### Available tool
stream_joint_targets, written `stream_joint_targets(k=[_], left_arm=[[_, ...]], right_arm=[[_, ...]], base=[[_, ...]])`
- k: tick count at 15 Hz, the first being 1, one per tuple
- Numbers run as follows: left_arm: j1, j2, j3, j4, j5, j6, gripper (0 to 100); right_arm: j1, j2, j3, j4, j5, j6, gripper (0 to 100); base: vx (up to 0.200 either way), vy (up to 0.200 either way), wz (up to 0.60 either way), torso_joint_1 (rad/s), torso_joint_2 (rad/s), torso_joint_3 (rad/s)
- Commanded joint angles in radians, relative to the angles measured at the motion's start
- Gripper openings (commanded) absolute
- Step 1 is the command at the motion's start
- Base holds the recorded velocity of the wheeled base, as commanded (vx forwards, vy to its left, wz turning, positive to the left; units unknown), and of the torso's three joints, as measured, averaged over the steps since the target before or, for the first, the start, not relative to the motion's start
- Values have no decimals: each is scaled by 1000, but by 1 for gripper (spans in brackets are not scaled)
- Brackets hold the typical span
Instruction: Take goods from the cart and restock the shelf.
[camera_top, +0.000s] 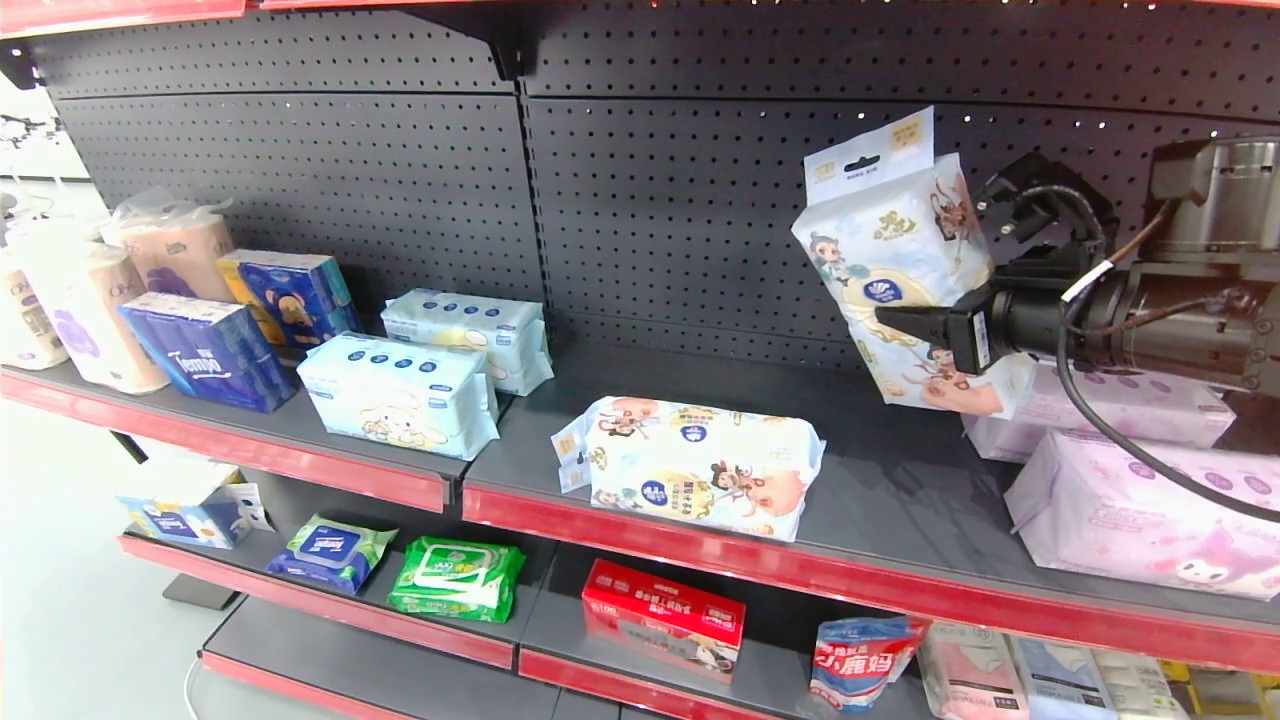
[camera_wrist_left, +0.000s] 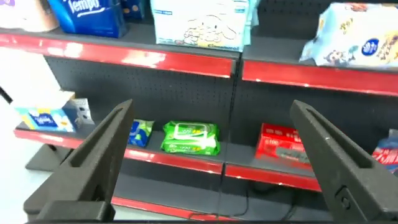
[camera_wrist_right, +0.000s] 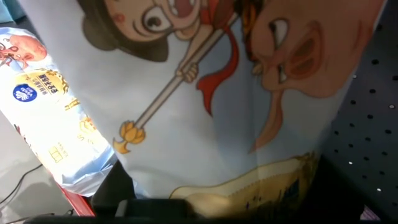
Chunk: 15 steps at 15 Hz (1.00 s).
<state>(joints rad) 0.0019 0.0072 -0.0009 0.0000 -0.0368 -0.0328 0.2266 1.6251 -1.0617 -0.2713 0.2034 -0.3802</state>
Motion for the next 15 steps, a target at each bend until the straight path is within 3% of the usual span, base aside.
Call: stream_joint_targets(k=[1, 3, 5, 11, 15], left_arm=[[1, -7, 1, -3, 20, -21, 100], [1, -7, 1, -3, 31, -24, 100], [1, -7, 1, -2, 25, 40, 100], [1, -7, 1, 0, 26, 37, 100], [1, -7, 1, -2, 26, 37, 100]], right_arm=[[0, -5, 2, 0, 1, 0, 0], [-1, -7, 3, 0, 1, 0, 0], [0, -5, -3, 0, 2, -3, 0], [2, 6, -4, 1, 7, -8, 0], [-41, 64, -11, 1, 73, -14, 0]], base=[[0, 0, 0, 0, 0, 0], [0, 0, 0, 0, 0, 0], [0, 0, 0, 0, 0, 0], [0, 0, 0, 0, 0, 0], [0, 0, 0, 0, 0, 0]])
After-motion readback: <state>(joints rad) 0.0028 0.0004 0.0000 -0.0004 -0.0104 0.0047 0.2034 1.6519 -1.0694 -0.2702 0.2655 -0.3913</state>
